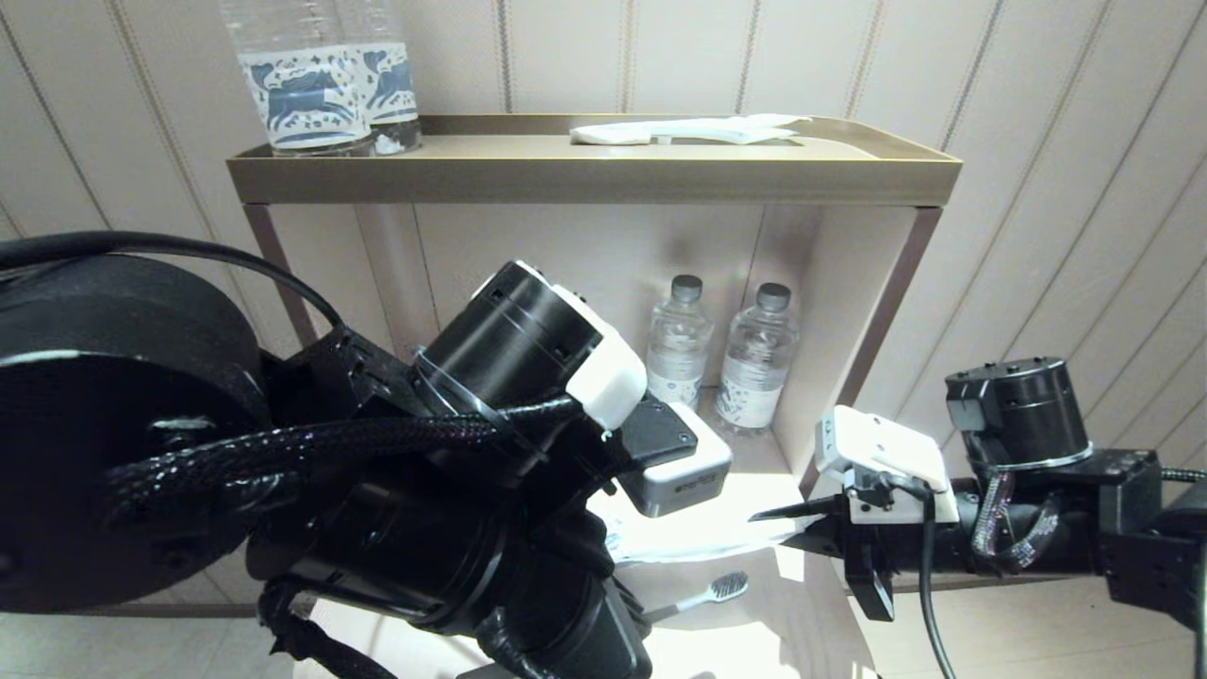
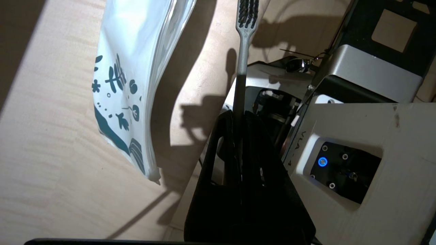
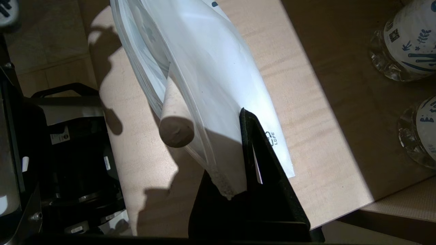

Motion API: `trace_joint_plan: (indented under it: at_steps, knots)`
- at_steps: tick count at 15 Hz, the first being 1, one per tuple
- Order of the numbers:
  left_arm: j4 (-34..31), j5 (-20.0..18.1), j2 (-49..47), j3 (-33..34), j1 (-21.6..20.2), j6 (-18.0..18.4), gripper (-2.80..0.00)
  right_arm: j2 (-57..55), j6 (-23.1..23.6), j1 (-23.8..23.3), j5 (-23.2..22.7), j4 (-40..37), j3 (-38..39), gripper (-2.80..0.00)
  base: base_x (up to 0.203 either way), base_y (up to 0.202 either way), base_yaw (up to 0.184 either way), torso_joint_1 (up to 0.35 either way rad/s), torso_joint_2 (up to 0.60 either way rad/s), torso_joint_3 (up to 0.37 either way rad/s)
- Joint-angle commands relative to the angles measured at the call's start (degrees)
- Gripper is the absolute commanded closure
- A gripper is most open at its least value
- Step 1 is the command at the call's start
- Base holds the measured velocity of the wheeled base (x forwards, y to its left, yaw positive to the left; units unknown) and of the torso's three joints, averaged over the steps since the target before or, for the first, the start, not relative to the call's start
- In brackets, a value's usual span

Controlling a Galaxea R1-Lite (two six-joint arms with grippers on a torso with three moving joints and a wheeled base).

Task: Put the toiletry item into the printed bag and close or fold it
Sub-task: Place the toothbrush in the storage bag

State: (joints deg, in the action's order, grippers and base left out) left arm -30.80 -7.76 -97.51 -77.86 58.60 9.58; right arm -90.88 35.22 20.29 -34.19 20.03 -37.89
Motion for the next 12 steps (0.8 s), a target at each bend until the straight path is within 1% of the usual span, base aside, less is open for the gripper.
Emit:
trace_joint_plan:
  at_steps: [1,4,7,10,12]
  knots:
    - [0.1,-0.1,-1.3,0.0,-1.4,0.1,0.0,-0.3,0.2,0.1,-0.3,0.1,0.0,0.0,0.0,0.0,0.0,0.0,0.0,0.0]
    - [0.3,-0.3,-2.7,-0.4,-5.0,0.9,0.0,-0.1,0.2,0.2,-0.3,0.0,0.1,0.0,0.0,0.0,0.0,0.0,0.0,0.0]
    - [0.3,-0.3,-3.6,-1.0,-7.6,1.7,0.0,0.2,0.2,0.3,-0.7,0.0,0.3,0.0,0.0,0.0,0.0,0.0,0.0,0.0]
    - [0.3,-0.3,-3.7,-1.4,-8.9,2.5,0.0,0.4,0.2,0.5,-0.7,0.1,0.4,0.0,0.0,0.0,0.0,0.0,0.0,0.0]
    - [0.4,-0.3,-4.3,-1.7,-9.0,2.6,0.0,0.4,0.2,0.5,-0.7,0.1,0.5,0.0,0.0,0.0,0.0,0.0,0.0,0.0]
